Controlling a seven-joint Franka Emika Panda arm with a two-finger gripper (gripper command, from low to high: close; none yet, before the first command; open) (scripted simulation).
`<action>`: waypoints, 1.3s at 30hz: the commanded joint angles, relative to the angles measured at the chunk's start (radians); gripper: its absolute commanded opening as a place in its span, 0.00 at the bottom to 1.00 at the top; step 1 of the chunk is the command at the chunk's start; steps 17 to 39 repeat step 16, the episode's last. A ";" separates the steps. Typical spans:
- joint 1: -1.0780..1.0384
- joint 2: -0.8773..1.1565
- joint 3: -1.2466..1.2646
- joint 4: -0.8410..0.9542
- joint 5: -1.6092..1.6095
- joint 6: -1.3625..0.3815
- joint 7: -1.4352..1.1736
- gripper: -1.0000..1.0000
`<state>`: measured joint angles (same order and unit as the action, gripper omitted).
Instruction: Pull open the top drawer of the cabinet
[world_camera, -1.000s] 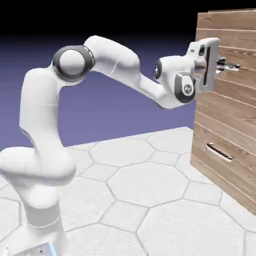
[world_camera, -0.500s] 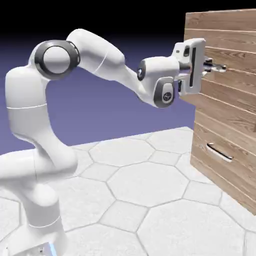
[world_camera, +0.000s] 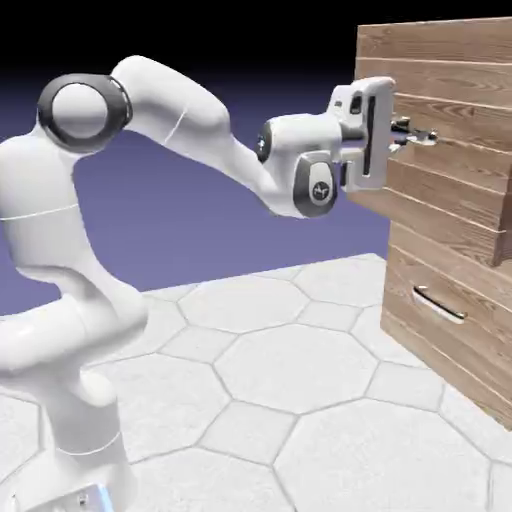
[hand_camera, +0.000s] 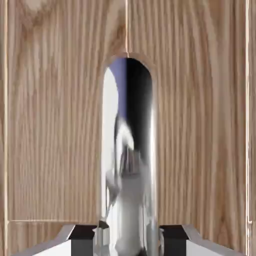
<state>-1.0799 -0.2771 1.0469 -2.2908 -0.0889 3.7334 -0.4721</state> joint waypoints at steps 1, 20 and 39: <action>0.028 -0.017 -0.036 -0.017 -0.017 0.003 0.024 0.00; 0.387 -0.315 -0.472 -0.307 -0.253 0.009 0.282 1.00; 0.387 -0.315 -0.472 -0.307 -0.253 0.009 0.282 1.00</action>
